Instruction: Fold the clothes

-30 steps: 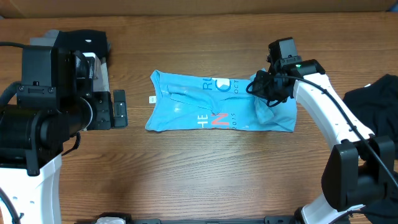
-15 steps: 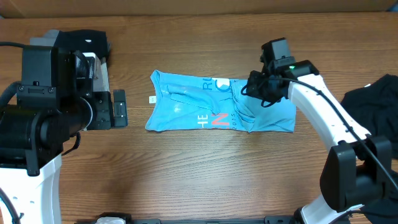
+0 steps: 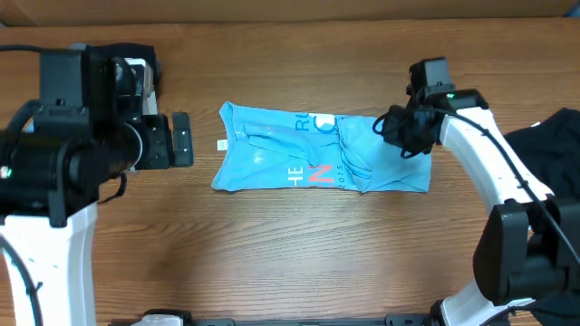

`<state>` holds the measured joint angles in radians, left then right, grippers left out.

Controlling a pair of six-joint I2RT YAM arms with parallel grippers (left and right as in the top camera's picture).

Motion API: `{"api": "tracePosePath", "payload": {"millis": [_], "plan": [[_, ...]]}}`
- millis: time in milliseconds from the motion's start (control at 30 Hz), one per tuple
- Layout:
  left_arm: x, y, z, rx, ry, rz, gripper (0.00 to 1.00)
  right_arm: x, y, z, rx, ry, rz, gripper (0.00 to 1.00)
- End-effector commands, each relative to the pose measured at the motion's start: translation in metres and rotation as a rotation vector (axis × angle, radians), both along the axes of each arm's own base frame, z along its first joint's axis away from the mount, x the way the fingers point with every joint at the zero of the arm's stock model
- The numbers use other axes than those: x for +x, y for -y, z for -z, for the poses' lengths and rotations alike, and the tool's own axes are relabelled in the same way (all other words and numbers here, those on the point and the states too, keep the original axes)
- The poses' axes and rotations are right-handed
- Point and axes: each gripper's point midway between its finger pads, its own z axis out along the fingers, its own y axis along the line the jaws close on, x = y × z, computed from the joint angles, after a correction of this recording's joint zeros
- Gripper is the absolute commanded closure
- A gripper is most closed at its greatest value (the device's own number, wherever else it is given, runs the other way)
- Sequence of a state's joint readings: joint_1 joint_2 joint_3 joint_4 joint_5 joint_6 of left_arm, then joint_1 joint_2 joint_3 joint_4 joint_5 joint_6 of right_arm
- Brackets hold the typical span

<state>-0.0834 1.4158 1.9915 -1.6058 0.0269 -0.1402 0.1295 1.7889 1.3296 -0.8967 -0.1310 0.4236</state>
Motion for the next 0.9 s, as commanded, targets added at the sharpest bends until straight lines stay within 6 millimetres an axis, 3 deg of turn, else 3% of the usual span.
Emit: {"api": "tracePosePath", "payload": {"millis": [0,133,233,333,400,500,633,733,867], "plan": [[0.007,0.004,0.010,-0.020,-0.051,-0.005,0.00,-0.028,-0.014,0.026,0.032,-0.087,-0.006,0.81],[0.013,0.005,0.028,-0.013,-0.134,-0.006,0.00,-0.050,-0.047,0.049,0.157,-0.126,-0.077,0.81],[0.017,0.005,0.040,-0.008,-0.188,-0.007,0.00,-0.059,-0.083,0.050,0.258,-0.111,-0.174,0.81],[0.024,0.006,0.050,-0.005,-0.222,-0.007,0.00,-0.064,-0.136,0.023,0.437,-0.005,-0.442,0.81],[0.028,0.006,0.055,-0.004,-0.240,-0.008,0.00,-0.063,-0.154,0.003,0.503,0.056,-0.529,0.81],[0.033,0.006,0.065,-0.001,-0.276,-0.008,0.00,-0.049,-0.153,-0.020,0.476,0.136,-0.530,0.81],[0.041,0.014,0.086,-0.034,-0.347,0.007,0.00,-0.025,-0.127,-0.067,0.353,0.293,-0.474,0.80],[0.050,0.016,0.114,-0.036,-0.408,-0.010,0.00,-0.015,-0.099,-0.104,0.254,0.398,-0.408,0.72],[0.064,0.033,0.161,-0.123,-0.480,0.005,0.00,-0.020,-0.065,-0.137,0.184,0.462,-0.319,0.57]]}}
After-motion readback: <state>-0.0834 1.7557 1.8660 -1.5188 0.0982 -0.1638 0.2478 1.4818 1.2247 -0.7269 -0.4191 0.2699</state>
